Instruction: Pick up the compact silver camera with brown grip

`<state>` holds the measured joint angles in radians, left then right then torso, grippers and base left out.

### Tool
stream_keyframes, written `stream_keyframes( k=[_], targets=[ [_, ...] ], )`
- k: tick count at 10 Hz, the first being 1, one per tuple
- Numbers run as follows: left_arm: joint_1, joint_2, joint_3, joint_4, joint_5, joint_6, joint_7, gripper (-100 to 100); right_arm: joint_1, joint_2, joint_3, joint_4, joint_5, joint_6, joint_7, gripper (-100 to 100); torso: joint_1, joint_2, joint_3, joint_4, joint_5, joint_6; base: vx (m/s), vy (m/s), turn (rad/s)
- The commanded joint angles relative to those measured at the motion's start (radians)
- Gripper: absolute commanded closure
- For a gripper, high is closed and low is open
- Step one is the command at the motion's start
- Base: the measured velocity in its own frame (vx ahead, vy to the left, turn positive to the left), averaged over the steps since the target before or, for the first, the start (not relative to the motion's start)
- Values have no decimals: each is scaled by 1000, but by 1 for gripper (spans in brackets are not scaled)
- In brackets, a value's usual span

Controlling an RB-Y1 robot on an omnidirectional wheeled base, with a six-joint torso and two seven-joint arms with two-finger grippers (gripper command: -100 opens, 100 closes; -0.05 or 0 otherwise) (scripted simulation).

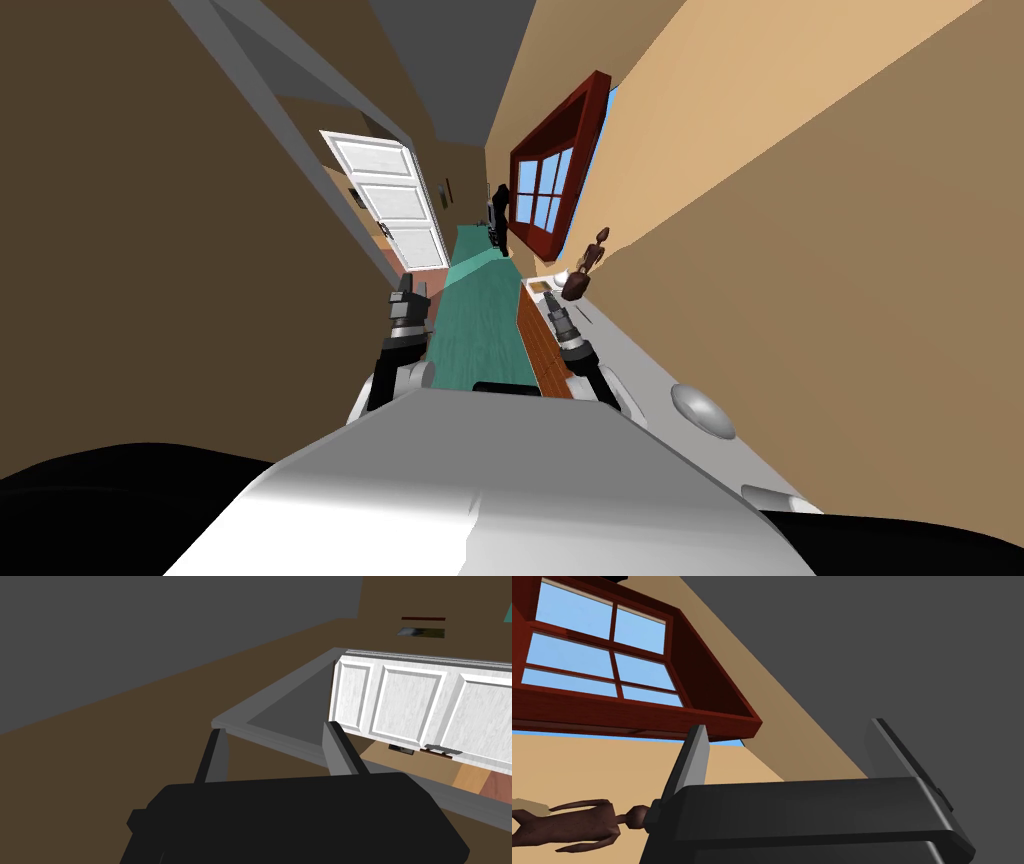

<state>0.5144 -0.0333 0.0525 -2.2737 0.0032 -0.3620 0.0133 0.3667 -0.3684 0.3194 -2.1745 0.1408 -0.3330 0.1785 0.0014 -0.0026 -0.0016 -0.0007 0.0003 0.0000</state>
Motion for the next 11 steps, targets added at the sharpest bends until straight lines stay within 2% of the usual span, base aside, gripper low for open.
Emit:
stream_keyframes(
  k=[1, 2, 3, 4, 5, 6, 7, 8, 10, 11],
  targets=[
    [0, 0, 0, 0, 0, 0, 0, 0, -18, -50, 50, 23, 32, 17, 33, -100, 0, 0, 0, 0, 0, 0, 42, 34, -1],
    [0, 0, 0, 0, 0, 0, 0, 0, -18, -67, 50, 23, 32, 17, 33, -100, 1, -1, 0, 0, 0, 0, 37, 24, 0],
    [0, 0, 0, 0, 0, 0, 0, 0, -35, -103, 83, 44, 55, 28, 54, -100, 0, 0, 0, 0, 0, 0, 40, 21, -4],
    [0, 0, 0, 0, 0, 0, 0, 0, -35, -110, 83, 44, 55, 28, 54, -100, 0, 0, 0, 0, 0, 0, 28, 16, -2],
    [0, 0, 0, 0, 0, 0, 0, 0, -52, -149, 118, 66, 78, 39, 76, -100, 0, 1, 0, 0, 0, 0, 30, 21, -2],
    [0, 0, 0, 0, 0, 0, 0, 0, -52, -155, 118, 66, 78, 39, 76, -100, 0, 0, 0, 0, 0, 0, 25, 16, 1],
    [0, 0, 0, 0, 0, 0, 0, 0, -70, -192, 153, 88, 101, 50, 99, -100, -1, 1, 0, 0, 0, 0, 32, 15, -4],
    [0, 0, 0, 0, 0, 0, 0, 0, -70, -200, 153, 88, 101, 50, 99, -100, -1, 0, 0, 0, 0, 0, 28, 19, 2],
    [0, 0, 0, 0, 0, 0, 0, 0, -105, -272, 218, 136, 148, 73, 144, -100, 0, 0, 0, 0, 0, 0, 45, 32, -3],
    [0, 0, 0, 0, 0, 0, 0, 0, -105, -291, 223, 136, 148, 73, 144, -100, 1, -1, 0, 0, 0, 0, 39, 26, -2]
  ],
)
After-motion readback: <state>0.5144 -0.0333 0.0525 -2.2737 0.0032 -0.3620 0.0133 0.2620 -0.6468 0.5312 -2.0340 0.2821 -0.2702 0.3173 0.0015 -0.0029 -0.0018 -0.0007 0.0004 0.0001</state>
